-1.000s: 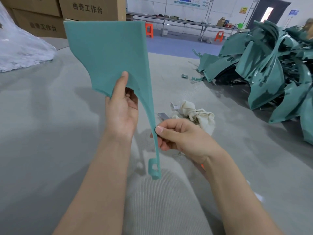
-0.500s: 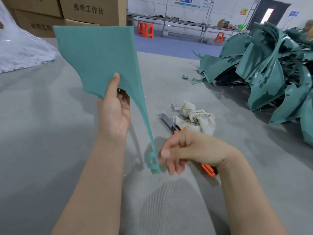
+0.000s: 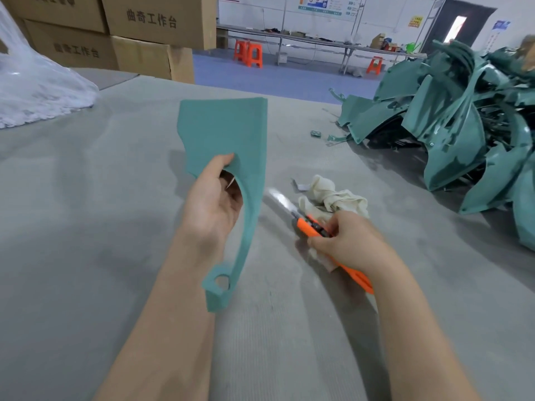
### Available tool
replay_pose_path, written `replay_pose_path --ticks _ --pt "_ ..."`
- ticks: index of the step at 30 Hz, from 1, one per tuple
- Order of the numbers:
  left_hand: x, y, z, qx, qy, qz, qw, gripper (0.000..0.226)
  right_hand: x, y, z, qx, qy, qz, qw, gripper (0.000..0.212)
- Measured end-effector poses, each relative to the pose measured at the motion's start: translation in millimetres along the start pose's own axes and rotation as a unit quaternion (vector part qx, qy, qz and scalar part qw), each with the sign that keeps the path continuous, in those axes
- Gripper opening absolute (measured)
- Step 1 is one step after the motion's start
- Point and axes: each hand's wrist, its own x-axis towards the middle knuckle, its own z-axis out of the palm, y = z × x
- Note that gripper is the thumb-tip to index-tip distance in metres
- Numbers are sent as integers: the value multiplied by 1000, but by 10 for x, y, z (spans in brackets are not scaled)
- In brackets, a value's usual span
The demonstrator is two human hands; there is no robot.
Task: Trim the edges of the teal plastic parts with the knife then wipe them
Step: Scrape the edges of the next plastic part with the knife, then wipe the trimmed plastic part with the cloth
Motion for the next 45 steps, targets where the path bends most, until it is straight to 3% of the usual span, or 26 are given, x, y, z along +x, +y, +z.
replay_pose_path --ticks 2,5,8,12,14,16,20,26,30,32,34,37,39,41,45 --pt "-1 2 29 -9 -9 -2 1000 26 -16 -16 -15 60 82 -39 994 30" --pt "12 12 46 -29 -10 9 1000 35 14 -76 4 68 132 -106 983 31" --pt "23 26 19 -59 -3 26 998 37 42 -72 49 9 128 -115 985 21" --pt "38 46 -4 -76 3 47 996 24 29 -41 3 -1 146 -100 984 30" --pt "39 37 -10 -74 3 47 996 24 23 -43 21 -46 79 -92 992 38" --pt "42 26 -18 -62 1 42 997 23 24 -48 74 -23 19 -80 996 38" --pt "61 22 14 -75 4 45 996 16 119 -4 11 79 155 -35 984 26" --pt "16 7 77 -91 -71 12 993 25 122 35 96 18 107 -8 994 32" --pt "-34 -23 170 -73 -127 27 989 35 143 30 113 15 84 20 996 33" --pt "-53 -32 196 -64 -152 51 985 33 151 44 138 15 110 15 994 25" --pt "-72 -39 205 -53 -167 78 981 37 141 20 122 62 177 -22 982 16" --pt "-71 -64 215 -42 -180 107 977 22 90 -77 57 273 217 -89 933 24" --pt "-68 -81 225 -35 -178 121 976 15 6 -174 30 433 135 -118 884 28" --pt "-63 -101 230 -19 -174 133 975 15 -60 -234 25 511 58 -144 845 28" --pt "-40 -135 233 -3 -155 146 977 13 -95 -283 36 474 -2 -194 859 20"
